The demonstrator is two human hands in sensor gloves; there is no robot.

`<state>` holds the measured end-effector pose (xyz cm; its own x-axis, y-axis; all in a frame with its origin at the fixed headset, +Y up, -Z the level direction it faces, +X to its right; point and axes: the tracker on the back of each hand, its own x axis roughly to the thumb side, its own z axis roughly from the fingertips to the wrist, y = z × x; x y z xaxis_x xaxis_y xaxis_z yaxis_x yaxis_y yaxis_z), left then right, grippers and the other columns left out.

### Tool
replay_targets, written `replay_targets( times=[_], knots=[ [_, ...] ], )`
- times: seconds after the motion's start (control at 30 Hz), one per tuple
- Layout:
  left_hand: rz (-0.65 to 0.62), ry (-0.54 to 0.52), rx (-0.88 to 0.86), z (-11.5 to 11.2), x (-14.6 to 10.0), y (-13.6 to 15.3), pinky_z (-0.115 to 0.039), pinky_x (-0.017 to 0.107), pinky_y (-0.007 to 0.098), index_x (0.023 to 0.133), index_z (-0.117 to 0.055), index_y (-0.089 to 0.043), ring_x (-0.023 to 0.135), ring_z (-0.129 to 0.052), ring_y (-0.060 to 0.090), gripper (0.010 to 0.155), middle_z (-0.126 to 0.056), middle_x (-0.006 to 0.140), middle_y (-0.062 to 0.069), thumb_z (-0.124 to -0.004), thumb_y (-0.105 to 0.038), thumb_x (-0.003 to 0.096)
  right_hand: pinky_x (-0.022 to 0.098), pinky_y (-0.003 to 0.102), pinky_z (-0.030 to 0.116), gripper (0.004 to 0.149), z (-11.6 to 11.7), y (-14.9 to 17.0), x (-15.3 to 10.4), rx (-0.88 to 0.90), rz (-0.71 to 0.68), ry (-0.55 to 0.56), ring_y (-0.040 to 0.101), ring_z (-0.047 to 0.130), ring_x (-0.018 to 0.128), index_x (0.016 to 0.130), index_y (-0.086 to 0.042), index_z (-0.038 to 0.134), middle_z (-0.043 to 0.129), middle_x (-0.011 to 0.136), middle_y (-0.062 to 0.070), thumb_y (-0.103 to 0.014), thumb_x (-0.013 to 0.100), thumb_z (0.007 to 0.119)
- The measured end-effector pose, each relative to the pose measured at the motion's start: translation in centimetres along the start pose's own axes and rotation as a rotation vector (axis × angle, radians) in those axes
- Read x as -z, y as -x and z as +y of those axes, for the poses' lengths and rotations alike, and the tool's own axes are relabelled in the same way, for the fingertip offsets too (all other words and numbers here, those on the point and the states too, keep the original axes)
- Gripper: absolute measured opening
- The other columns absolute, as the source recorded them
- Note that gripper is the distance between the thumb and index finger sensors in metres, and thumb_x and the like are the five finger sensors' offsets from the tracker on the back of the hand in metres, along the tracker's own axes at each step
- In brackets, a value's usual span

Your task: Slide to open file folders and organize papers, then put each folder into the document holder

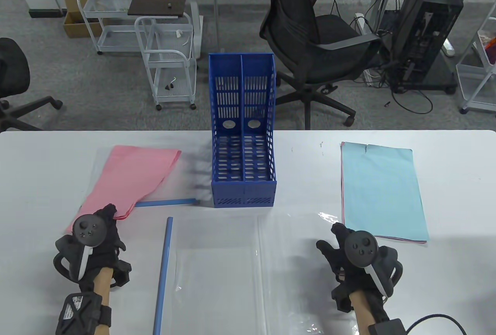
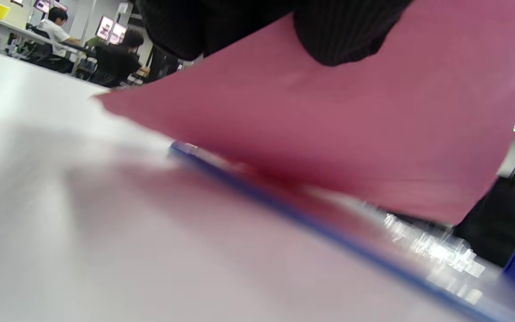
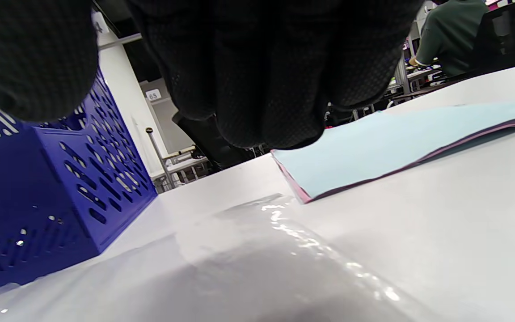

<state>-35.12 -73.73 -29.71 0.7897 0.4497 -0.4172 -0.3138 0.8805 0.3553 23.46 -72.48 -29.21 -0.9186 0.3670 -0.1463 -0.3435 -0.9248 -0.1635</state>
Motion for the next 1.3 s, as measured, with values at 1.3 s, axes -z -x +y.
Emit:
replay_targets(
  times=[1.3],
  knots=[
    [-0.414,0.166,-0.787,5.9,-5.5,-8.1,-0.092,0.052,0.044,0.086,-0.092,-0.037,0.051,-0.115,0.020,0.042,-0.104,0.073,0.001,-0.080,-0.033,0.0460,0.068,0.052,0.072,0.080,-1.4,-0.8,-1.1,0.240,-0.081,0.057,0.032,0.087,0.087,0.098,-0.026,0.065,0.080,0.100,0.004,-0.063,0.029,0.082]
  ],
)
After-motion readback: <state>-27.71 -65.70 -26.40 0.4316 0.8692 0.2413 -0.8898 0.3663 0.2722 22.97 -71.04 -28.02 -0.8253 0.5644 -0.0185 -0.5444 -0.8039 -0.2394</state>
